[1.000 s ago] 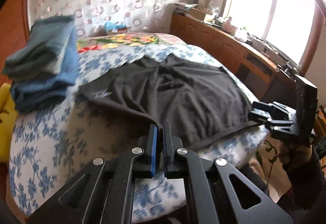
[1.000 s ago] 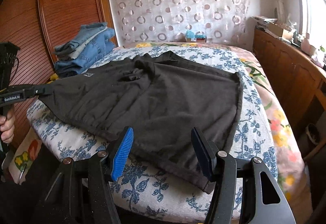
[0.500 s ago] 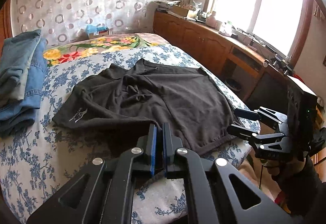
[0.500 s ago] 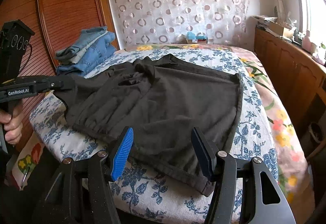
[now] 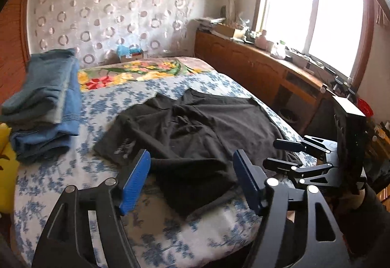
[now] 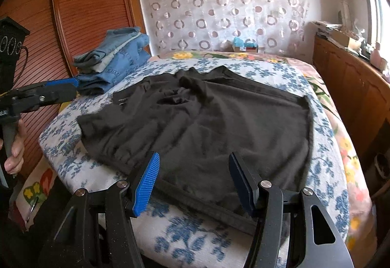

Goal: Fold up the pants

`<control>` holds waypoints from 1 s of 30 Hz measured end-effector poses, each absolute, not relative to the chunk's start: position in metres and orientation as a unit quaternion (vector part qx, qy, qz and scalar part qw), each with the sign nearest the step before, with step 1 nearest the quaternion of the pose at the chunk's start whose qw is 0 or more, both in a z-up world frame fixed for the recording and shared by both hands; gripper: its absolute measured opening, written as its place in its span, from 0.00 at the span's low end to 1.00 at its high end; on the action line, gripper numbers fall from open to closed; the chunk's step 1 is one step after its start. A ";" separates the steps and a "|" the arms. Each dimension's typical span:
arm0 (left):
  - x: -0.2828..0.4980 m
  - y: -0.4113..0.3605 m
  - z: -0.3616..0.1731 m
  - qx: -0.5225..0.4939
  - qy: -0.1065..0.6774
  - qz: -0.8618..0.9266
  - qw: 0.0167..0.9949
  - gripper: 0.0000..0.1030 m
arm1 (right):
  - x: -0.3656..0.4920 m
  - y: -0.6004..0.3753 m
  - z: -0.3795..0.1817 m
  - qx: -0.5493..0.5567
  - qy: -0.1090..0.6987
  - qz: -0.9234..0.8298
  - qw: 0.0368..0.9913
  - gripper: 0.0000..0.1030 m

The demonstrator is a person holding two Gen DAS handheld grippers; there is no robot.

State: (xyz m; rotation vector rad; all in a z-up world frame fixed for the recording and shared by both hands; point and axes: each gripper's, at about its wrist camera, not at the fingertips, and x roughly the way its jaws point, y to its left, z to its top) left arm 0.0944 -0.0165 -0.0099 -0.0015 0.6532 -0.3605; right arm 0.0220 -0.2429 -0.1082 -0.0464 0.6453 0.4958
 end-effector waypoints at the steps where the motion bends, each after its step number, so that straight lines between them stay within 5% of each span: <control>1: 0.092 -0.010 -0.010 0.000 0.315 -0.167 0.934 0.69 | 0.023 -0.237 -0.107 -0.025 0.313 0.244 0.918 0.59; 17: 0.088 0.043 -0.052 -0.039 0.336 -0.108 0.935 0.69 | 0.038 -0.178 -0.093 -0.014 0.292 0.301 0.908 0.58; 25: 0.083 0.043 -0.065 -0.043 0.344 -0.109 0.932 0.69 | 0.065 -0.163 -0.119 -0.011 0.350 0.318 0.881 0.41; 30: 0.083 0.036 -0.070 -0.045 0.348 -0.116 0.929 0.69 | 0.079 -0.163 -0.125 -0.002 0.370 0.333 0.868 0.13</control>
